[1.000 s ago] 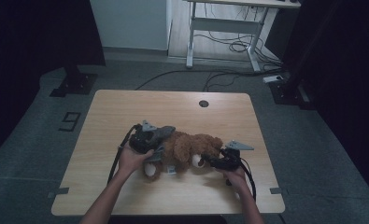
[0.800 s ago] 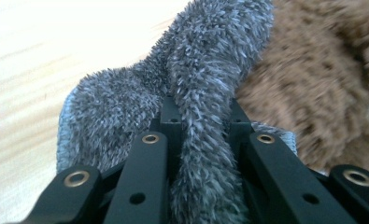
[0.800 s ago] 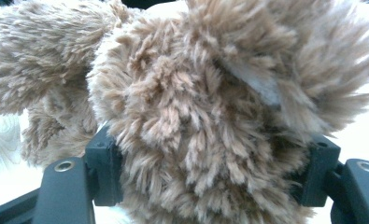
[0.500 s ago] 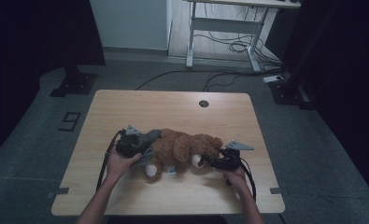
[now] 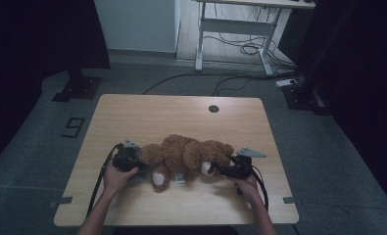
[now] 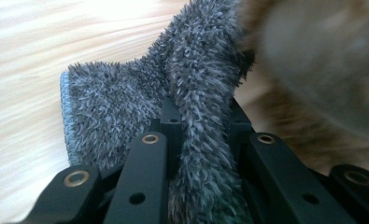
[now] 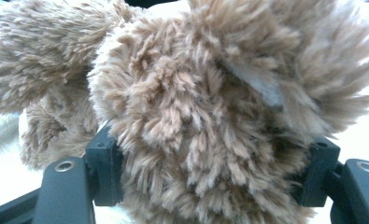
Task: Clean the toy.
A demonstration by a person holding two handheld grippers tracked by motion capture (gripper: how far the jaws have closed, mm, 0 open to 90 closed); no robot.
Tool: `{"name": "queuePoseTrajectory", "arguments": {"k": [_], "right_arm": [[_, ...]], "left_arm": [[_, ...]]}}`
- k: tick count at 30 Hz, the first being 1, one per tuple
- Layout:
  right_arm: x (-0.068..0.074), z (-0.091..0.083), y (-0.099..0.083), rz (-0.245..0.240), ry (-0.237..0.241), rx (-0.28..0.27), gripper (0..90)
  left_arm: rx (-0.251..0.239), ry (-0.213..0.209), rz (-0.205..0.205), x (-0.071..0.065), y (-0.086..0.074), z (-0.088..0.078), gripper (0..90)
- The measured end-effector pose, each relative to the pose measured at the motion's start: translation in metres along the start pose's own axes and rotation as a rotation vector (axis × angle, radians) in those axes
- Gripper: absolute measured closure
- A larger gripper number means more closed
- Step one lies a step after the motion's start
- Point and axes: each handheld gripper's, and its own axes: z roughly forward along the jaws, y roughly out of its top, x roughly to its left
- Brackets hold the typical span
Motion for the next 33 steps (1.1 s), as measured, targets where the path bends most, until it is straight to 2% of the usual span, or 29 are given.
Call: {"name": "queuePoseTrajectory", "arguments": {"k": [1, 4, 8, 11, 14, 17, 19, 21, 23, 25, 26, 30, 33], "right_arm": [[0.001, 0.000, 0.000, -0.006, -0.001, -0.001, 29.0], [0.003, 0.000, 0.000, -0.021, -0.009, -0.006, 29.7], [0.005, 0.001, 0.001, -0.042, -0.010, -0.019, 30.4], [0.005, 0.003, 0.004, -0.077, -0.031, -0.032, 31.3], [0.003, 0.011, 0.010, -0.119, -0.083, -0.045, 32.1], [-0.003, 0.020, 0.014, -0.126, -0.117, -0.066, 32.3], [-0.008, 0.022, 0.016, -0.119, -0.115, -0.072, 32.3], [-0.009, 0.021, 0.016, -0.127, -0.105, -0.068, 32.2], [-0.009, 0.018, 0.014, -0.143, -0.095, -0.059, 32.3], [-0.007, 0.014, 0.012, -0.171, -0.089, -0.046, 32.4], [-0.006, 0.012, 0.011, -0.184, -0.087, -0.039, 32.5], [-0.002, 0.008, 0.010, -0.226, -0.087, -0.016, 32.4], [0.000, 0.008, 0.008, -0.239, -0.088, -0.019, 32.4]], "left_arm": [[-0.016, -0.030, 0.010, -0.007, 0.004, 0.001, 75.7], [-0.038, -0.060, 0.033, -0.020, 0.014, 0.002, 76.0], [-0.071, -0.116, 0.013, -0.026, 0.027, 0.005, 76.3], [-0.085, -0.103, 0.025, -0.029, 0.037, 0.013, 76.4], [-0.104, -0.092, 0.002, -0.027, 0.049, 0.022, 76.5], [-0.104, -0.080, -0.011, -0.021, 0.059, 0.028, 76.5], [-0.095, -0.079, -0.019, -0.017, 0.062, 0.027, 76.3], [-0.101, -0.066, -0.025, -0.010, 0.062, 0.018, 76.1], [-0.128, -0.042, -0.025, -0.003, 0.063, 0.002, 75.9], [-0.143, 0.016, 0.013, 0.000, 0.067, -0.017, 75.9], [-0.159, 0.027, 0.021, 0.001, 0.070, -0.027, 75.8], [-0.239, 0.000, 0.036, -0.003, 0.090, -0.062, 75.6], [-0.256, -0.031, 0.067, -0.018, 0.107, -0.066, 75.5]]}}
